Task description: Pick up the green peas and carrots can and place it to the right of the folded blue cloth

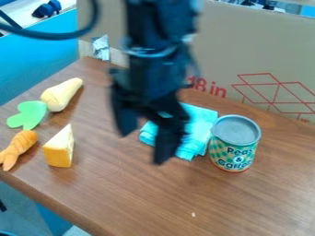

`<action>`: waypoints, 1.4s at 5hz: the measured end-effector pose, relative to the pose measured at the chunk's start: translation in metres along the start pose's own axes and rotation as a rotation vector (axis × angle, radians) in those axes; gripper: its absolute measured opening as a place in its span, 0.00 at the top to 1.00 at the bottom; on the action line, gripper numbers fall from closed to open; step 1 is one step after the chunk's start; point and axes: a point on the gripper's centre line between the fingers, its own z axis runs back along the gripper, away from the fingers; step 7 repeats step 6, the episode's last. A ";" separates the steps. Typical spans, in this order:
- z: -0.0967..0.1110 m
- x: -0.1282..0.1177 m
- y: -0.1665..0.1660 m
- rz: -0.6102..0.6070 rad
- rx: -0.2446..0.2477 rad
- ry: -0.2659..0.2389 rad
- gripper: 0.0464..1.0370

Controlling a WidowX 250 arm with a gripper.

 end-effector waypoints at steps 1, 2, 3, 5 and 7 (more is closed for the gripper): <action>-0.009 -0.038 0.020 0.039 -0.055 0.050 0.04; -0.007 -0.038 0.021 0.039 -0.054 0.031 0.04; -0.007 -0.038 0.021 0.035 -0.055 0.034 0.04; -0.007 -0.038 0.021 0.035 -0.055 0.033 0.04; -0.007 -0.038 0.021 0.035 -0.055 0.033 0.04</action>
